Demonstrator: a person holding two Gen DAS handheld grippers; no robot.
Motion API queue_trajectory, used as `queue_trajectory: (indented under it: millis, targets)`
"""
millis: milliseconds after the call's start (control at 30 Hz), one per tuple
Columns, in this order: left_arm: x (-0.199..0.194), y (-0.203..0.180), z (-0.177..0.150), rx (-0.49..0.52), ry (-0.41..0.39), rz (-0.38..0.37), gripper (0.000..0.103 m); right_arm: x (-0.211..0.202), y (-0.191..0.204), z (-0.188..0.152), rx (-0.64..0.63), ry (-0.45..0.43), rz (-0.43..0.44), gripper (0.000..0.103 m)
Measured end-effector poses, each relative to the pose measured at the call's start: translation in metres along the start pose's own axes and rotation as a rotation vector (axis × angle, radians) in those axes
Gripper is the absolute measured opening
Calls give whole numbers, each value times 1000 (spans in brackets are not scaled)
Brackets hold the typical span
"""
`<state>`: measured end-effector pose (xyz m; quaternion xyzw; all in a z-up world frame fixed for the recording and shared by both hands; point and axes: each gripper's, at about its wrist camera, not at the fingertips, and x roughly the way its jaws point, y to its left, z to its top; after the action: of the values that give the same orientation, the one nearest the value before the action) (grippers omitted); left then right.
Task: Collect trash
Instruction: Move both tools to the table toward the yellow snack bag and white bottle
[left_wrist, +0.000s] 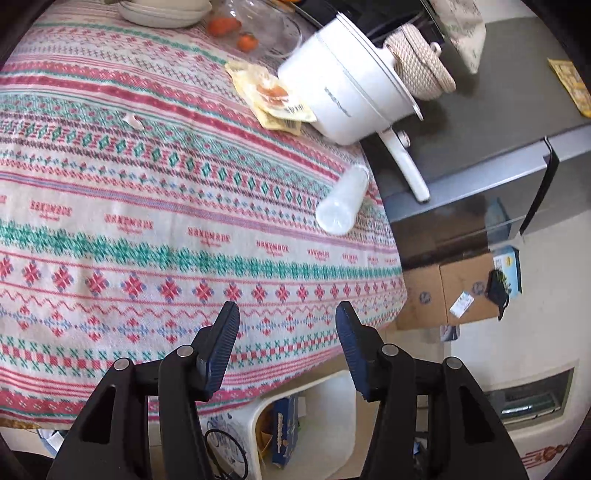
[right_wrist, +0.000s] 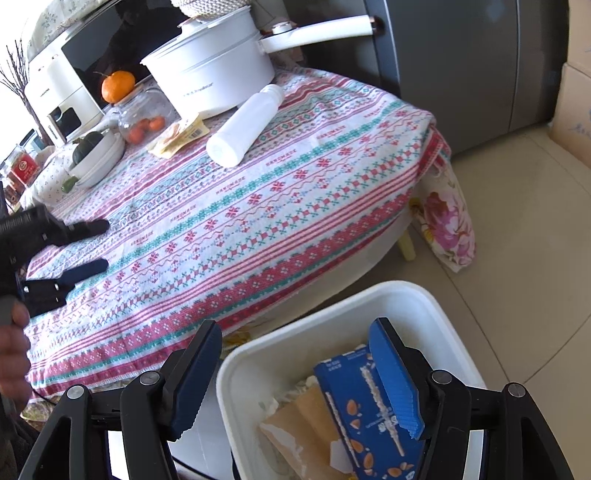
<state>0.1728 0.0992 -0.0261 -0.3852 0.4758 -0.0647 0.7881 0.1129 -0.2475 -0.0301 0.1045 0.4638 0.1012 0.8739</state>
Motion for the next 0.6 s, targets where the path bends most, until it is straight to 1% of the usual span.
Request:
queue_trajectory:
  millis: [100, 167, 367, 500, 600]
  targets:
    - [-9, 9, 26, -50, -67, -11, 61, 10, 3, 8, 10, 17, 27, 71]
    - [-11, 16, 41, -94, -91, -23, 65, 18, 5, 16, 19, 34, 50, 71]
    - [6, 33, 91, -186, -106, -72, 67, 46, 7, 47, 32, 74, 60, 72]
    - [28, 44, 123, -247, -100, -143, 68, 72, 0, 77, 80, 117, 85, 72]
    - [50, 47, 143, -283, -90, -179, 69, 91, -1, 102, 76, 119, 82, 72]
